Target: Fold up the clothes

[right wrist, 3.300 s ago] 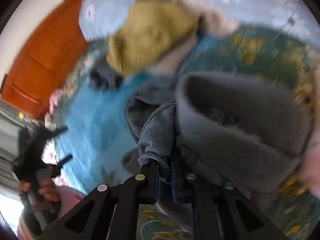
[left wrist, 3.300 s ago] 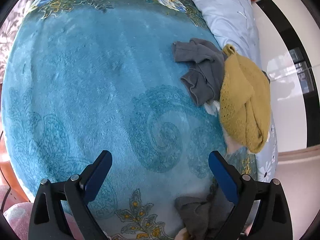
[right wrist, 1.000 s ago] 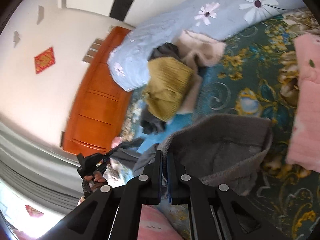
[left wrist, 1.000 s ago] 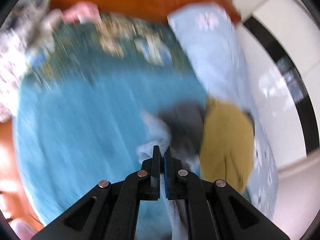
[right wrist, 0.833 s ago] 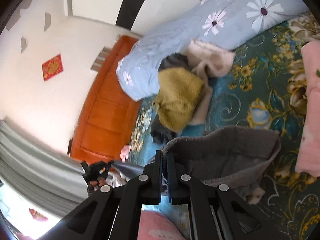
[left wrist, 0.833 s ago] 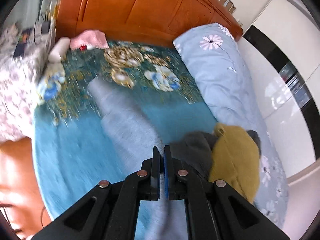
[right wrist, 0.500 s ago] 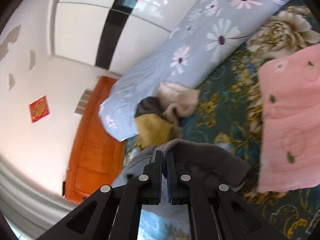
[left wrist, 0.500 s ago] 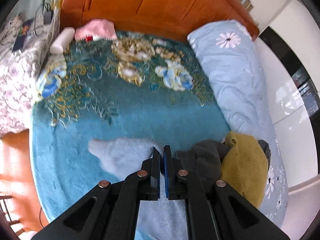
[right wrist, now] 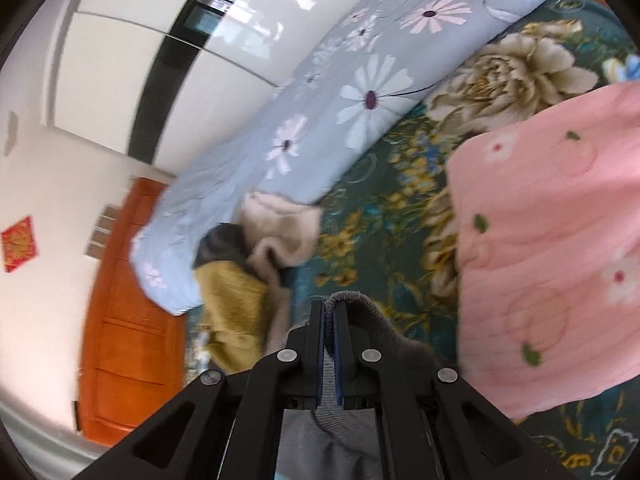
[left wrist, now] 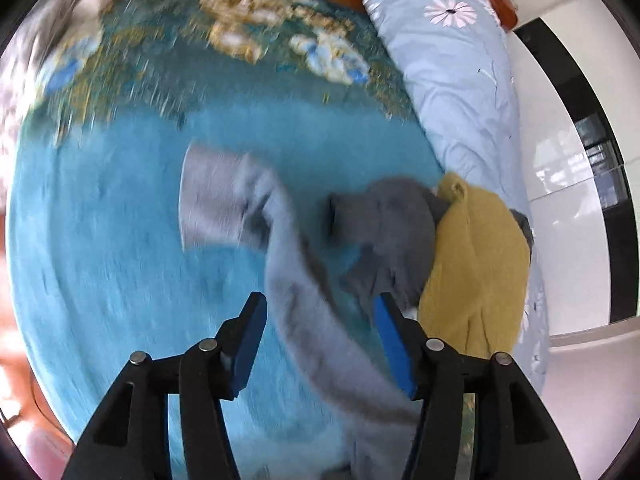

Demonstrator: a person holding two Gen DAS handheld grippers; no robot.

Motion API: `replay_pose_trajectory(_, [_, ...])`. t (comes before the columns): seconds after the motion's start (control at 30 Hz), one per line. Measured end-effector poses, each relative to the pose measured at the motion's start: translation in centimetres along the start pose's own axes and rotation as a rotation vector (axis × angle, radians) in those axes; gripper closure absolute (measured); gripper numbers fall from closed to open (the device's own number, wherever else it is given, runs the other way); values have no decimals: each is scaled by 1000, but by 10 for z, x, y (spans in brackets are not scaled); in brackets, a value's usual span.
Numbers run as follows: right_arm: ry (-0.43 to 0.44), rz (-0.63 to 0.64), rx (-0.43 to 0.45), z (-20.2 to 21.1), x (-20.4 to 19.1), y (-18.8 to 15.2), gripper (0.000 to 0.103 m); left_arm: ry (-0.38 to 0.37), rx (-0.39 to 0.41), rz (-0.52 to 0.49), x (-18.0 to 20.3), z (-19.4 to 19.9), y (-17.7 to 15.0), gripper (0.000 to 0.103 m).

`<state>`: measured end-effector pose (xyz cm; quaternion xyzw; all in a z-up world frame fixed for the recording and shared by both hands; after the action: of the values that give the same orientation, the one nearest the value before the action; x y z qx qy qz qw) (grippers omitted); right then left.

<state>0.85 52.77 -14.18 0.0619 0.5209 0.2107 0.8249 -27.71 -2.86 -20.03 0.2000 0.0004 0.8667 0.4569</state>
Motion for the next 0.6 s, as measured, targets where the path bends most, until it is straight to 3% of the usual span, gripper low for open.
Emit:
replay_pose_trajectory(0.13, [-76, 61, -15, -1, -3, 4, 95, 18, -84, -33, -9, -18, -44, 46])
replay_pose_trajectory(0.17, [-88, 88, 20, 7, -7, 7, 92, 32, -93, -46, -10, -20, -52, 46])
replay_pose_trajectory(0.23, [-121, 150, 76, 30, -21, 15, 77, 38, -86, -57, -13, -16, -62, 46])
replay_pose_trajectory(0.3, [-87, 275, 14, 37, -51, 2, 73, 35, -53, -64, -15, -6, -67, 46])
replay_pose_trajectory(0.37, [-41, 402, -104, 24, -77, -33, 65, 41, -12, -71, -16, 7, -71, 46])
replay_pose_trajectory(0.4, [3, 466, -217, 7, -89, -67, 56, 46, 6, -75, -17, 13, -74, 46])
replay_pose_trajectory(0.5, [95, 580, -559, -51, -102, -169, 52, 73, 39, -108, -22, 28, -81, 46])
replay_pose_trajectory(0.57, [42, 680, -729, -92, -100, -234, 52, 94, 68, -141, -28, 41, -85, 46])
replay_pose_trajectory(0.6, [26, 710, -765, -105, -99, -251, 52, 108, 87, -159, -32, 49, -88, 46])
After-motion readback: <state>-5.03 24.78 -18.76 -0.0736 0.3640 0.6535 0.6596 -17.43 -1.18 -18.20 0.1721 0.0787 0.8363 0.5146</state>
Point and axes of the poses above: each gripper's, at about its wrist camera, not at the fingertips, and z roughly against the way its jaws point, x to its right, y to its top, the point moved 5 cm from there along -z, roughly the way its jaws point, and after that the axes turned 12 degrees about y, right-handed, at the moved point
